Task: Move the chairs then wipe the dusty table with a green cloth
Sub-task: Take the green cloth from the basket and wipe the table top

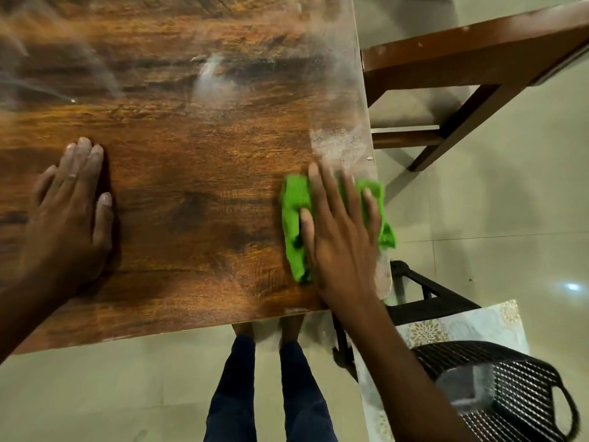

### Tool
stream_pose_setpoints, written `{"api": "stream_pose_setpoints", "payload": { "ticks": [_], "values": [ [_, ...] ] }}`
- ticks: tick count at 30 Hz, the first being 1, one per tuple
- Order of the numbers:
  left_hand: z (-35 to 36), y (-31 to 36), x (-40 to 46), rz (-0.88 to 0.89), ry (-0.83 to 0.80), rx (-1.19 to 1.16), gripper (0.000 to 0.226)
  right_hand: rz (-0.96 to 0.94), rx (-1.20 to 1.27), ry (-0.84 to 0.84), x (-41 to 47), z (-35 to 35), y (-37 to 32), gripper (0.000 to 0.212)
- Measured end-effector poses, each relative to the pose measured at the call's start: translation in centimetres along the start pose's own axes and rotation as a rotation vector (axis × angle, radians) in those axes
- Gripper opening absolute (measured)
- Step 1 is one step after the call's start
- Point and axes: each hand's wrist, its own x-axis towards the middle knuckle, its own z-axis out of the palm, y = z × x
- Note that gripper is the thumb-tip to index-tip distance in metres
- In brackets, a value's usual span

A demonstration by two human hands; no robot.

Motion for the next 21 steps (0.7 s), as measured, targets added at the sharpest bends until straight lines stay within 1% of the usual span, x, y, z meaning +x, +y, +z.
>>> {"api": "stream_pose_setpoints", "payload": {
  "ticks": [4,6,8,10,12,16,19,21],
  "values": [
    [0.5,-0.4,0.0,0.000,0.011,0.010,0.063,-0.015,-0.037,0.106,12.1,0.4,0.6,0.061],
    [0.8,-0.4,-0.1,0.008,0.018,0.006,0.063,-0.021,-0.051,0.087,16.5,0.2,1.0,0.061],
    [0.9,-0.4,-0.2,0.031,0.014,-0.001,0.063,-0.037,-0.038,0.073,17.8,0.3,1.5,0.060],
    [0.8,-0.3,-0.2,0.050,0.018,0.002,0.064,-0.061,-0.036,0.089,16.1,0.5,1.8,0.059],
    [0.7,-0.1,-0.2,0.042,0.032,0.000,0.064,-0.062,-0.014,0.086,12.4,0.6,2.1,0.058],
    [0.4,-1.0,-0.5,0.080,-0.023,0.104,0.066,-0.020,0.052,0.010,2.7,-0.5,2.4,0.061],
    [0.3,-0.8,-0.1,0.043,-0.012,0.055,0.067,0.008,0.019,-0.056,-4.8,-1.1,2.6,0.064],
    [0.5,0.0,-0.3,0.035,0.018,0.005,0.065,0.003,0.015,-0.080,-8.9,-1.0,2.4,0.070]
  ]
}}
